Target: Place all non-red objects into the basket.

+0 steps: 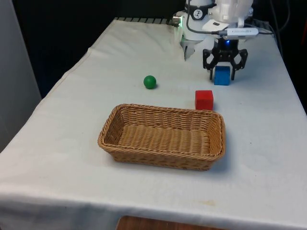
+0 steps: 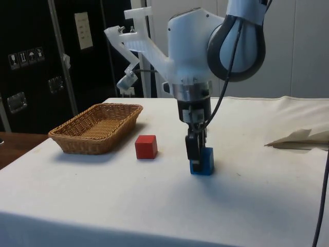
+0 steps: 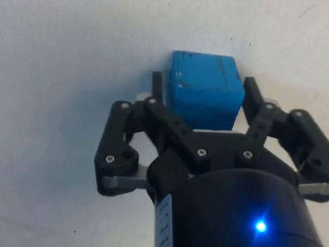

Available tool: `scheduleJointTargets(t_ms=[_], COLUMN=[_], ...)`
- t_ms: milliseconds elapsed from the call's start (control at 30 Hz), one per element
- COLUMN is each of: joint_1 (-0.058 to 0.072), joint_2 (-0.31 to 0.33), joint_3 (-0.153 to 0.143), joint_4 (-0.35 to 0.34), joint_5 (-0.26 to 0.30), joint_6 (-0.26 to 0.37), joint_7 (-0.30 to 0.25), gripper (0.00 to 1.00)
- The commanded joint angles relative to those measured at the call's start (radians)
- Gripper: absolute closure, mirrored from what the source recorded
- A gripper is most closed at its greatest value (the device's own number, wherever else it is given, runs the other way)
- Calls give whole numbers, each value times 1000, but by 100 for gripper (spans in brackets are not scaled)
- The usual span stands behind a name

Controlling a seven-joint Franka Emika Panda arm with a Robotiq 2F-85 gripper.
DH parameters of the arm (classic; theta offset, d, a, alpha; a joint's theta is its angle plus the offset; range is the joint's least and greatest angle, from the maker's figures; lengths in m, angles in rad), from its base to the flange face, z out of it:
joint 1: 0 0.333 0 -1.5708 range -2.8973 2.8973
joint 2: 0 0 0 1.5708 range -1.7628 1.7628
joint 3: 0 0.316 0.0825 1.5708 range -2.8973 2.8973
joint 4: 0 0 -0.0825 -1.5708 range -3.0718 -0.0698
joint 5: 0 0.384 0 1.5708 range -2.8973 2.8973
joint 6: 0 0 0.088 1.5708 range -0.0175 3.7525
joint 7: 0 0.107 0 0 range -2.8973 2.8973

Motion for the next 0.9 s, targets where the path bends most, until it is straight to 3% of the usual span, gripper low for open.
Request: scheduleJointTargets(t_ms=[0,33,67,100,133,367,667,700,733,867], joint_1=[3,3,0,3,3,3,2,0,2,0], joint_2=[7,9,4,9,10,11,-66,-49,-87,-131], joint_3=[-5,-5,-1,-5,-5,-5,-10,-3,-10,-10], joint_4=[2,3,3,4,4,4,-7,-1,-9,-13], joint_5=[-4,-4,0,-4,-5,-5,-10,0,-11,-12], joint_6=[10,10,0,10,10,11,-50,-35,-68,-104], joint_7=[12,16,7,17,19,23,40,29,44,52], gripper=[51,74,86,86,100,98,98,98,98,98])
